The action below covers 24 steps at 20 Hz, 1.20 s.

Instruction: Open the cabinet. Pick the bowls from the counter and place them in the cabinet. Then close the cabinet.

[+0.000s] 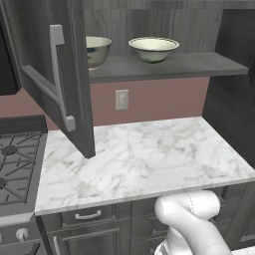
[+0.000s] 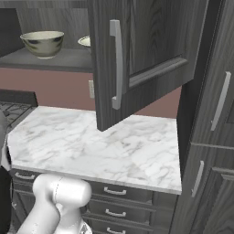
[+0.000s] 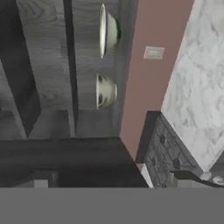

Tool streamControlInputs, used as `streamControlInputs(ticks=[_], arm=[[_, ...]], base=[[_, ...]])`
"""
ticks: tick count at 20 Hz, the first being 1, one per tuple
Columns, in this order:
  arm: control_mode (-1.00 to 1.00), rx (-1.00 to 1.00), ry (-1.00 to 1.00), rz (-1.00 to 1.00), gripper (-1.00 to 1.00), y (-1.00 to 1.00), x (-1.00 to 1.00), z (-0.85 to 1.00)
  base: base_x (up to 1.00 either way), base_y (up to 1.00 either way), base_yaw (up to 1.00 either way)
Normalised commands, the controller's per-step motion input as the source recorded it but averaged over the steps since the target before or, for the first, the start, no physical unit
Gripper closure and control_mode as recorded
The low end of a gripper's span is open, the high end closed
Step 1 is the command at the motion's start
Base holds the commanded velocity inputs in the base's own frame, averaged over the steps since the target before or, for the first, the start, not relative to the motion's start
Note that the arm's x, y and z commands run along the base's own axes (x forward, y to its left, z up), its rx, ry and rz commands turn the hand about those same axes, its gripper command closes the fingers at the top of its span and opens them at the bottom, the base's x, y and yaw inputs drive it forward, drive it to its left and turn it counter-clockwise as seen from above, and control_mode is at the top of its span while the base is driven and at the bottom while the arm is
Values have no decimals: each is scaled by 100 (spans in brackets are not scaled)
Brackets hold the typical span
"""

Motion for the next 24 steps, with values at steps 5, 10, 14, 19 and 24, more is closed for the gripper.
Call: streamControlInputs(ticks=[5,10,14,19,24], arm=[[-100,-29,-36,0,-100,-35,-30,0],[-100,-12,-12,0,-100,-50,0,0],[-100,0,0,0,-100,-61,6,0],[-100,0,1,0,-100,-37,40,0],[-100,0,-1,1,-100,-33,48,0]], base=[[0,0,0],[0,0,0],[0,0,0],[0,0,0],[0,0,0]])
